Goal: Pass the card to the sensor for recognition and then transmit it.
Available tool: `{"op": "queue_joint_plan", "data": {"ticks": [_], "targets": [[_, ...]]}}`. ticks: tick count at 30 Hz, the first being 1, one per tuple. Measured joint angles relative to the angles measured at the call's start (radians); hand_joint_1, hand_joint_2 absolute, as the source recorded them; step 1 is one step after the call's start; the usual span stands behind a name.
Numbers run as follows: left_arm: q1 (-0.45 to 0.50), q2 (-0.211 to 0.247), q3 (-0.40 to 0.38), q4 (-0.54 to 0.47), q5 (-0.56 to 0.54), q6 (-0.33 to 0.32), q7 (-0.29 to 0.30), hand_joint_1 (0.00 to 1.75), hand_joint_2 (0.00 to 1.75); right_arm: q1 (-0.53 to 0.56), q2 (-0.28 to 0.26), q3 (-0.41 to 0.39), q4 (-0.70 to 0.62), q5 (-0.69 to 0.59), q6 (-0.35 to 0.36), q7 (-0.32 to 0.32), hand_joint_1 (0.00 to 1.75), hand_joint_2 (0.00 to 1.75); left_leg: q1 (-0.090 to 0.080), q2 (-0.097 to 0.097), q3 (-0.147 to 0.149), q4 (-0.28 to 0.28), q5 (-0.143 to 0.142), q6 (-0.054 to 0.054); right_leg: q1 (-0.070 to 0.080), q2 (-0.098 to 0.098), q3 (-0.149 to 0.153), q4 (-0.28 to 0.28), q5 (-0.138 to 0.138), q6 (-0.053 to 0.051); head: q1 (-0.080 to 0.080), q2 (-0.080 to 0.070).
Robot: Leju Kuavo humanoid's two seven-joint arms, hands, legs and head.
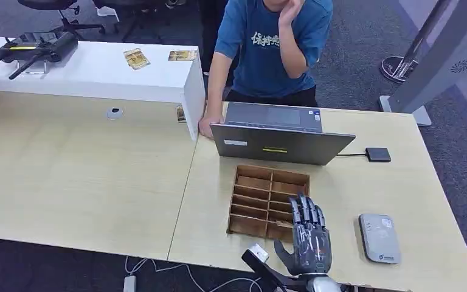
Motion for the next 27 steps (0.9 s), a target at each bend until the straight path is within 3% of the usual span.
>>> {"op": "queue_joint_plan", "data": {"ticks": [2, 3, 5, 6, 7, 8, 9, 27], "targets": [[0.0, 0.0, 0.0, 0.0, 0.0, 0.0, 0.0, 0.0, 0.0, 0.0, 0.0, 0.0, -0.001, 0.0, 0.0, 0.0, 0.0, 1.75, 0.0, 0.0, 0.0, 0.0, 0.0, 0.0, 0.0, 0.0, 0.0, 0.0, 0.0, 0.0, 0.0, 0.0], [0.0, 0.0, 0.0, 0.0, 0.0, 0.0, 0.0, 0.0, 0.0, 0.001, 0.0, 0.001, -0.001, 0.0, 0.0, 0.0, 0.12, 1.75, 0.0, 0.0, 0.0, 0.0, 0.0, 0.0, 0.0, 0.0, 0.0, 0.0, 0.0, 0.0, 0.0, 0.0], [0.0, 0.0, 0.0, 0.0, 0.0, 0.0, 0.0, 0.0, 0.0, 0.003, 0.0, 0.001, -0.001, 0.0, 0.0, 0.0, 1.33, 1.75, 0.0, 0.0, 0.0, 0.0, 0.0, 0.0, 0.0, 0.0, 0.0, 0.0, 0.0, 0.0, 0.0, 0.0], [0.0, 0.0, 0.0, 0.0, 0.001, 0.0, 0.0, 0.0, 0.0, 0.004, 0.0, 0.001, -0.002, 0.0, 0.0, 0.0, 1.34, 1.75, 0.0, 0.0, 0.0, 0.0, 0.0, 0.0, 0.0, 0.0, 0.0, 0.0, 0.0, 0.0, 0.0, 0.0], [0.0, 0.0, 0.0, 0.0, 0.001, 0.0, 0.0, 0.0, 0.0, 0.005, 0.0, 0.001, -0.002, 0.0, 0.0, 0.0, 1.17, 1.75, 0.0, 0.0, 0.0, 0.0, 0.0, 0.0, 0.0, 0.0, 0.0, 0.0, 0.0, 0.0, 0.0, 0.0], [0.0, 0.0, 0.0, 0.0, 0.002, 0.0, 0.0, 0.0, 0.0, 0.006, 0.0, 0.001, -0.003, -0.002, 0.0, 0.0, 0.28, 1.75, 0.0, 0.0, 0.0, 0.0, 0.0, 0.0, 0.0, 0.0, 0.0, 0.0, 0.0, 0.0, 0.0, 0.0], [0.0, 0.0, 0.0, 0.0, 0.002, 0.0, 0.0, 0.0, 0.0, 0.006, 0.0, 0.001, -0.003, -0.003, 0.0, 0.0, 0.0, 1.75, 0.0, 0.0, 0.0, 0.0, 0.0, 0.0, 0.0, 0.0, 0.0, 0.0, 0.0, 0.0, 0.0, 0.0], [0.0, -0.002, 0.0, 0.0, 0.009, 0.0, 0.0, 0.0, 0.0, 0.015, 0.0, 0.001, -0.003, -0.009, -0.003, -0.004, 0.0, 1.75, 0.0, 0.0, 0.0, 0.0, 0.0, 0.0, 0.0, 0.0, 0.0, 0.0, 0.0, 0.0, 0.0, 0.0]]}}
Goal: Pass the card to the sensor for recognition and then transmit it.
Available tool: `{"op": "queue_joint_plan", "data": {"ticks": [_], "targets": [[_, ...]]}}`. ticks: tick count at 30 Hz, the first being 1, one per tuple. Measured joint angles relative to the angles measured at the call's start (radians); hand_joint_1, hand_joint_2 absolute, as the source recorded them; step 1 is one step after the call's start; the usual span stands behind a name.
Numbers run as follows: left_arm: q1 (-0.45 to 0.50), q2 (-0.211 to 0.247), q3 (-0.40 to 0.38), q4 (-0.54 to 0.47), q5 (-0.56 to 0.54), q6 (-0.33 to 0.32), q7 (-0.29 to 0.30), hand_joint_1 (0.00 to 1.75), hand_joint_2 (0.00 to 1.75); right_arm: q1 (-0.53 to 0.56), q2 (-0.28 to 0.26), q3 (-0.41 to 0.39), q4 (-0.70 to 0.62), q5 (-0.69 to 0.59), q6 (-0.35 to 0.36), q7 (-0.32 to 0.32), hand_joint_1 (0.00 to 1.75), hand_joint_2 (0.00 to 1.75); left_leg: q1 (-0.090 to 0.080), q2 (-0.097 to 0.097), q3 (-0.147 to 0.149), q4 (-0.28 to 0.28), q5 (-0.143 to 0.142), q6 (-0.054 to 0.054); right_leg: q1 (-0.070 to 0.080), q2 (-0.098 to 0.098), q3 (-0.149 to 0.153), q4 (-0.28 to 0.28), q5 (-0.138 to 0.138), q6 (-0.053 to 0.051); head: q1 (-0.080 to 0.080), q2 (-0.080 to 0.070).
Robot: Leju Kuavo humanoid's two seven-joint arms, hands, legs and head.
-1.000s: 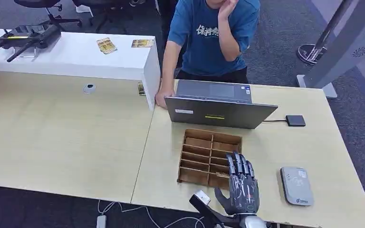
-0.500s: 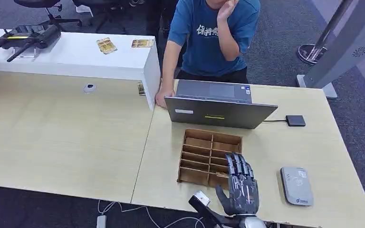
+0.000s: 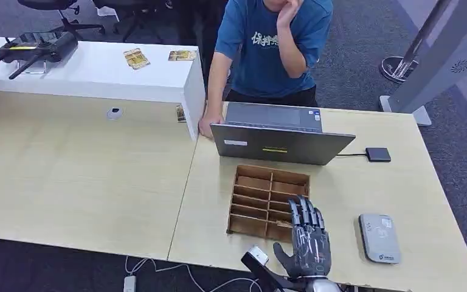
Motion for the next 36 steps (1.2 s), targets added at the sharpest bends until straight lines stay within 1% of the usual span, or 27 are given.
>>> {"op": "queue_joint_plan", "data": {"ticks": [5, 6, 7, 8, 9, 10, 11, 12, 16, 25, 27, 29, 30, 31, 33, 35, 36], "targets": [[0.0, -0.001, 0.0, 0.0, 0.0, 0.0, 0.0, 0.0, 0.0, 0.001, 0.0, 0.0, 0.0, 0.0, 0.0, 0.0, 0.0, 1.75, 0.0, 0.0, 0.0, 0.0, 0.0, 0.0, 0.0, 0.0, 0.0, 0.0, 0.0, 0.0, 0.0, 0.0], [0.0, -0.001, 0.0, 0.0, 0.0, 0.0, 0.0, 0.0, 0.0, 0.001, 0.0, 0.0, 0.0, 0.0, 0.0, 0.0, 0.09, 1.75, 0.0, 0.0, 0.0, 0.0, 0.0, 0.0, 0.0, 0.0, 0.0, 0.0, 0.0, 0.0, 0.0, 0.0], [0.0, -0.001, 0.0, 0.0, 0.0, 0.0, 0.0, 0.0, 0.0, 0.001, 0.0, 0.0, 0.0, 0.0, 0.0, 0.0, 0.42, 1.75, 0.0, 0.0, 0.0, 0.0, 0.0, 0.0, 0.0, 0.0, 0.0, 0.0, 0.0, 0.0, 0.0, 0.0], [0.0, -0.001, 0.0, 0.0, 0.0, 0.0, 0.0, 0.0, 0.0, 0.001, 0.0, 0.0, 0.0, 0.0, 0.0, 0.0, 0.42, 1.75, 0.0, 0.0, 0.0, 0.0, 0.0, 0.0, 0.0, 0.0, 0.0, 0.0, 0.0, 0.0, 0.0, 0.0], [0.0, -0.001, 0.0, 0.0, 0.001, 0.0, 0.0, 0.0, 0.0, 0.001, 0.0, 0.0, 0.0, 0.0, 0.0, 0.0, 0.86, 1.75, 0.0, 0.0, 0.0, 0.0, 0.0, 0.0, 0.0, 0.0, 0.0, 0.0, 0.0, 0.0, 0.0, 0.0], [0.0, -0.001, 0.0, 0.0, 0.001, 0.0, 0.0, 0.0, 0.0, 0.001, 0.0, 0.0, 0.0, 0.0, 0.0, 0.0, 1.47, 1.75, 0.0, 0.0, 0.0, 0.0, 0.0, 0.0, 0.0, 0.0, 0.0, 0.0, 0.0, 0.0, 0.0, 0.0], [0.0, -0.001, 0.0, 0.0, 0.001, 0.0, 0.0, 0.0, 0.0, 0.001, 0.0, 0.0, 0.0, 0.0, 0.0, 0.0, 1.61, 1.75, 0.0, 0.0, 0.0, 0.0, 0.0, 0.0, 0.0, 0.0, 0.0, 0.0, 0.0, 0.0, 0.0, 0.0], [0.0, -0.001, 0.0, 0.0, 0.001, 0.0, 0.0, 0.0, 0.0, 0.001, 0.0, 0.0, 0.0, 0.0, 0.001, 0.0, 1.69, 1.75, 0.0, 0.0, 0.0, 0.0, 0.0, 0.0, 0.0, 0.0, 0.0, 0.0, 0.0, 0.0, 0.0, 0.0], [0.0, -0.001, -0.002, 0.0, 0.003, 0.0, 0.0, 0.0, 0.0, 0.0, 0.0, 0.0, 0.002, -0.008, 0.008, -0.002, 1.71, 1.75, 0.0, 0.0, 0.0, 0.0, 0.0, 0.0, 0.0, 0.0, 0.0, 0.0, 0.0, 0.0, 0.0, 0.0], [0.0, -0.001, -0.002, 0.0, 0.006, -0.001, 0.0, 0.0, 0.0, -0.008, -0.002, 0.001, 0.003, -0.017, 0.019, -0.003, 1.69, 1.75, 0.0, 0.0, 0.0, 0.0, 0.0, 0.0, 0.0, 0.0, 0.0, 0.0, 0.0, 0.0, 0.0, 0.0], [0.0, -0.001, -0.002, 0.0, 0.007, -0.001, 0.0, 0.0, 0.0, -0.008, -0.003, 0.002, 0.004, -0.017, 0.02, -0.003, 1.68, 1.75, 0.0, 0.0, 0.0, 0.0, 0.0, 0.0, 0.0, 0.0, 0.0, 0.0, 0.0, 0.0, 0.0, 0.0], [0.0, -0.001, -0.002, 0.0, 0.008, -0.002, 0.0, 0.0, 0.0, -0.008, -0.003, 0.003, 0.004, -0.017, 0.02, -0.003, 1.59, 1.75, 0.0, 0.0, 0.0, 0.0, 0.0, 0.0, 0.0, 0.0, 0.0, 0.0, 0.0, 0.0, 0.0, 0.0], [0.0, -0.001, -0.002, 0.0, 0.008, -0.002, 0.0, 0.0, 0.0, -0.008, -0.003, 0.003, 0.004, -0.018, 0.02, -0.003, 1.59, 1.75, 0.0, 0.0, 0.0, 0.0, 0.0, 0.0, 0.0, 0.0, 0.0, 0.0, 0.0, 0.0, 0.0, 0.0], [0.0, -0.001, -0.002, 0.0, 0.008, -0.002, 0.0, 0.0, 0.0, -0.009, -0.003, 0.003, 0.004, -0.018, 0.02, -0.003, 1.54, 1.75, 0.0, 0.0, 0.0, 0.0, 0.0, 0.0, 0.0, 0.0, 0.0, 0.0, 0.0, 0.0, 0.0, 0.0], [0.001, -0.001, -0.002, 0.0, 0.009, -0.002, 0.0, 0.0, 0.0, -0.009, -0.003, 0.004, 0.004, -0.019, 0.021, -0.003, 1.54, 1.75, 0.0, 0.0, 0.0, 0.0, 0.0, 0.0, 0.0, 0.0, 0.0, 0.0, 0.0, 0.0, 0.0, 0.0], [0.001, -0.001, -0.002, 0.0, 0.01, -0.002, 0.0, 0.0, 0.0, -0.009, -0.004, 0.007, 0.004, -0.02, 0.021, -0.003, 1.48, 1.75, 0.0, 0.0, 0.0, 0.0, 0.0, 0.0, 0.0, 0.0, 0.0, 0.0, 0.0, 0.0, 0.0, 0.0], [0.001, -0.001, -0.002, 0.0, 0.01, -0.002, 0.0, 0.0, 0.0, -0.009, -0.004, 0.008, 0.004, -0.02, 0.021, -0.003, 1.52, 1.75, 0.0, 0.0, 0.0, 0.0, 0.0, 0.0, 0.0, 0.0, 0.0, 0.0, 0.0, 0.0, 0.0, 0.0]]}}
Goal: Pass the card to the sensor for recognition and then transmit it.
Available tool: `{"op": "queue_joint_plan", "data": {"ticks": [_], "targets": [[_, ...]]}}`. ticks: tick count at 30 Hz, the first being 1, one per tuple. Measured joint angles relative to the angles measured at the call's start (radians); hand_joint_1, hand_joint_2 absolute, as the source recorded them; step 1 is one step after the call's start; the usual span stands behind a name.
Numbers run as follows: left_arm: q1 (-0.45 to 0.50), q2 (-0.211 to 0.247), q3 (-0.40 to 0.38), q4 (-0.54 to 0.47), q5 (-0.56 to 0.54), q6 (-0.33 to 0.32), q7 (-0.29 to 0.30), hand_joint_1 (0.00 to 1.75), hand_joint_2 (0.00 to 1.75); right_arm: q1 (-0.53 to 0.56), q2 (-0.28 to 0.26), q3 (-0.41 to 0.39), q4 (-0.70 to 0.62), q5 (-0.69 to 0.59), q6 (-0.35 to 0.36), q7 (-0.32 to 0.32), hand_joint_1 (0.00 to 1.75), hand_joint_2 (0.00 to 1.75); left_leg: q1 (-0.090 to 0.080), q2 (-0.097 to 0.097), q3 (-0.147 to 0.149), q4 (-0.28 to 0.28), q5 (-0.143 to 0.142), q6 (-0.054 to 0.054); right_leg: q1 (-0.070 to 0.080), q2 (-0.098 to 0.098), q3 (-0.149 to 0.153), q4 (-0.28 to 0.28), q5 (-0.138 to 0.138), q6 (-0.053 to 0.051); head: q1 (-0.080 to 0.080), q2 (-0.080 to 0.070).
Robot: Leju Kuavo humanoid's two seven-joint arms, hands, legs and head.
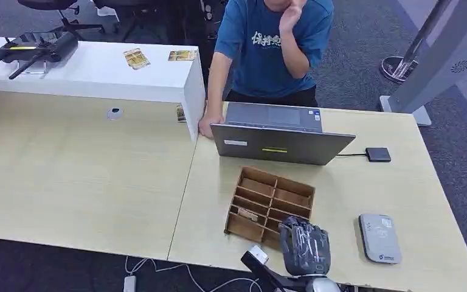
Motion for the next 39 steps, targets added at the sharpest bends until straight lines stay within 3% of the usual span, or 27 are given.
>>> {"op": "queue_joint_plan", "data": {"ticks": [6, 14, 17, 19, 29, 31, 39], "targets": [[0.0, 0.0, -0.001, 0.0, 0.003, 0.0, 0.0, 0.0, 0.0, 0.001, 0.0, 0.001, 0.0, 0.001, -0.014, -0.003, 1.75, 1.75, 0.0, 0.0, 0.0, 0.0, 0.0, 0.0, 0.0, 0.0, 0.0, 0.0, 0.0, 0.0, 0.0, 0.0], [0.001, -0.001, -0.006, 0.0, 0.005, 0.003, -0.01, 0.0, 0.0, 0.033, 0.005, -0.005, -0.045, 0.046, -0.227, -0.079, 1.75, 1.75, 0.0, 0.0, 0.0, 0.0, 0.0, 0.0, 0.0, 0.0, 0.0, 0.0, 0.0, 0.0, 0.0, 0.0], [0.001, -0.002, -0.014, 0.0, 0.005, 0.004, -0.014, 0.0, 0.0, 0.062, 0.029, -0.037, -0.106, 0.06, -0.262, -0.165, 1.75, 1.75, 0.0, 0.0, 0.0, 0.0, 0.0, 0.0, 0.0, 0.0, 0.0, 0.0, 0.0, 0.0, 0.0, 0.0], [0.001, -0.002, -0.021, 0.0, 0.005, 0.005, -0.017, 0.0, 0.0, 0.082, 0.057, -0.074, -0.158, 0.06, -0.263, -0.258, 1.75, 1.75, 0.0, 0.0, 0.0, 0.0, 0.0, 0.0, 0.0, 0.0, 0.0, 0.0, 0.0, 0.0, 0.0, 0.0], [0.001, -0.001, -0.036, 0.0, 0.002, 0.01, -0.022, 0.0, 0.0, 0.164, 0.27, -0.356, -0.389, -0.11, -0.269, -0.717, 1.75, 1.75, 0.0, 0.0, 0.0, 0.0, 0.0, 0.0, 0.0, 0.0, 0.0, 0.0, 0.0, 0.0, 0.0, 0.0], [0.001, -0.002, -0.039, 0.0, 0.003, 0.014, -0.027, 0.0, 0.0, 0.18, 0.291, -0.418, -0.426, -0.165, -0.271, -0.753, 1.75, 1.75, 0.0, -0.001, 0.0, 0.0, 0.0, 0.0, 0.0, -0.001, 0.001, 0.0, 0.0, 0.0, 0.0, 0.0], [0.002, -0.003, -0.047, 0.0, 0.012, 0.025, -0.031, 0.0, 0.0, 0.218, 0.317, -0.595, -0.511, -0.309, -0.272, -0.771, 1.75, 1.75, -0.001, -0.001, 0.0, 0.0, 0.0, 0.0, -0.001, -0.001, 0.001, 0.0, 0.0, 0.0, 0.0, 0.0]]}}
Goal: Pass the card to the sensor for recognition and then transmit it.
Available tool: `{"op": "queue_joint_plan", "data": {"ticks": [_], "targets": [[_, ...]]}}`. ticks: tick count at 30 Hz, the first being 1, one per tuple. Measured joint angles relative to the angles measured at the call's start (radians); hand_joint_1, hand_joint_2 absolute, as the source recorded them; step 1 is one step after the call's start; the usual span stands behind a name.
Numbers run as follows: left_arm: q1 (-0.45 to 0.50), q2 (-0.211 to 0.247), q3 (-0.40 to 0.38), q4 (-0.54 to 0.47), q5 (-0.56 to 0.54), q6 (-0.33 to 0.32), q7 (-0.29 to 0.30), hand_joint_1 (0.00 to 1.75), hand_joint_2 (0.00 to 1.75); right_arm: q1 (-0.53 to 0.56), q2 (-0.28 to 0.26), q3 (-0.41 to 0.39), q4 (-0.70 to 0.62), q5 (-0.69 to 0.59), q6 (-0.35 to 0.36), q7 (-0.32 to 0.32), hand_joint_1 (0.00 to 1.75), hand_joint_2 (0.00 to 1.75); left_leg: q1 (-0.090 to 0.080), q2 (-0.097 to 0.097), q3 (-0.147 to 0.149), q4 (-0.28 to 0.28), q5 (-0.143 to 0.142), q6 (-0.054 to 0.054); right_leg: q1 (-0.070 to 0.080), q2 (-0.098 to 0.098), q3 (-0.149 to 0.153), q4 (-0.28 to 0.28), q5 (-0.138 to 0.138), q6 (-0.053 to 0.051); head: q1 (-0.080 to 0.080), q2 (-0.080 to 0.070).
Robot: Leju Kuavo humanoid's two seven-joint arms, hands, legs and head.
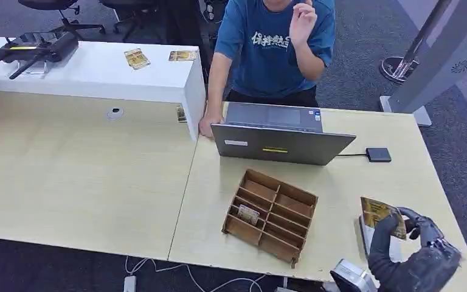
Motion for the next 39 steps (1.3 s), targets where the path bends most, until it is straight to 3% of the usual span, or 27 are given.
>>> {"op": "queue_joint_plan", "data": {"ticks": [12, 19, 28, 34, 39], "targets": [[0.0, -0.001, -0.002, 0.0, 0.003, 0.003, 0.0, 0.0, 0.0, 0.009, 0.011, -0.077, -0.004, 0.006, 0.001, -0.025, 1.75, 1.75, 0.0, 0.0, 0.0, 0.0, 0.0, 0.0, 0.0, 0.0, 0.0, 0.001, 0.0, 0.0, 0.0, 0.0], [-0.002, 0.015, -0.024, 0.0, -0.022, -0.008, 0.0, 0.0, 0.0, -0.068, 0.003, -0.086, 0.068, 0.033, 0.001, -0.043, 1.75, 1.75, 0.0, 0.0, -0.001, 0.0, 0.0, 0.0, 0.0, 0.0, 0.001, 0.001, 0.0, 0.0, 0.0, 0.0], [-0.007, 0.047, -0.061, 0.0, -0.071, -0.045, 0.003, 0.0, 0.0, -0.315, -0.021, -0.049, 0.208, 0.149, 0.002, 0.124, 1.75, 1.75, 0.001, 0.001, 0.001, 0.0, 0.002, -0.001, 0.001, 0.001, 0.001, 0.001, 0.001, -0.001, 0.0, 0.0], [-0.016, 0.073, -0.084, 0.0, -0.116, -0.069, 0.013, 0.0, 0.0, -0.499, -0.044, 0.038, 0.335, 0.258, 0.002, 0.295, 1.75, 1.75, 0.001, 0.001, 0.002, 0.0, 0.003, -0.003, 0.001, 0.002, 0.0, 0.002, 0.001, -0.002, 0.0, 0.0], [-0.02, 0.089, -0.101, 0.0, -0.147, -0.08, 0.015, 0.0, 0.0, -0.626, -0.074, 0.105, 0.446, 0.31, 0.002, 0.392, 1.73, 1.75, 0.001, 0.001, 0.002, 0.0, 0.003, -0.003, 0.001, 0.002, 0.0, 0.002, 0.001, -0.002, 0.0, 0.0]]}}
